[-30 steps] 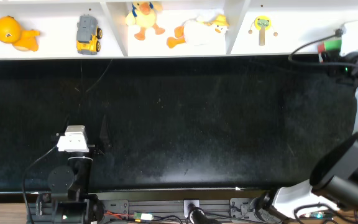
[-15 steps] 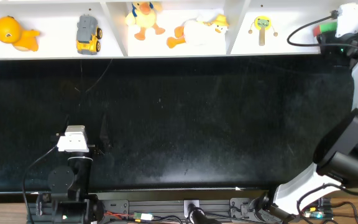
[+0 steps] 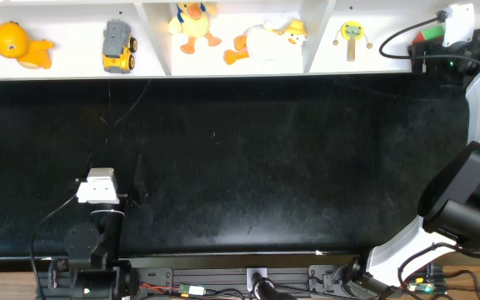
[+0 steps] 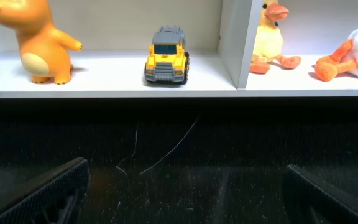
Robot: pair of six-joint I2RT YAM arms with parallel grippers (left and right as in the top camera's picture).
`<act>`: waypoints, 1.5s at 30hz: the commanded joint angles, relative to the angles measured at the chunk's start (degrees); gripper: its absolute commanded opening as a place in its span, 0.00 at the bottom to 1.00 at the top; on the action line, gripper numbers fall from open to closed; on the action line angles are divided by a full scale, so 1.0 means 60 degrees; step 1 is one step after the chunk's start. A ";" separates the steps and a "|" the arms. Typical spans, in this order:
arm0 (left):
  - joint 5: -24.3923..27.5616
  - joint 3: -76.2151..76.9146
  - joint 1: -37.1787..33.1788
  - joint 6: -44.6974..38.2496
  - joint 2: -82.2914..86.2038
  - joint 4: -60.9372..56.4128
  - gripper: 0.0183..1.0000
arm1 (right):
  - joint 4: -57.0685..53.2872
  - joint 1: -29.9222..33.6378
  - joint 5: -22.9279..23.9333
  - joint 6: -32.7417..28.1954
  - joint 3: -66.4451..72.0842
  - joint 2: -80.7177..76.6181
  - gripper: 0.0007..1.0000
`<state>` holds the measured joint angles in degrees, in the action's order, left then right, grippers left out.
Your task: Store Toys
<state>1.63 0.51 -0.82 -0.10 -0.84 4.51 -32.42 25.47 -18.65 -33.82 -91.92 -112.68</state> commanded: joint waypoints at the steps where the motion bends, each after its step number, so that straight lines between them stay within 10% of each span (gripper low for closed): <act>1: -0.0047 -0.0011 0.0051 0.0095 0.0113 0.0051 1.00 | 0.0127 0.0240 0.0182 0.0113 0.0080 0.0652 0.99; 18: -0.0044 -0.0011 0.0051 0.0095 0.0113 0.0051 1.00 | 0.3034 0.0550 0.0346 0.1224 0.6295 0.5577 1.00; 32: -0.0047 -0.0011 0.0051 0.0095 0.0113 0.0051 1.00 | 0.5260 -0.4207 0.3690 0.3792 1.0371 0.9475 0.99; 45: -0.0047 -0.0011 0.0051 0.0098 0.0113 0.0051 1.00 | 0.6535 -0.4561 0.3574 0.5013 1.3981 1.4914 0.99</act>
<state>1.63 0.51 -0.82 -0.10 -0.86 4.54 5.72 -2.22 1.98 -7.07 -10.83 -27.24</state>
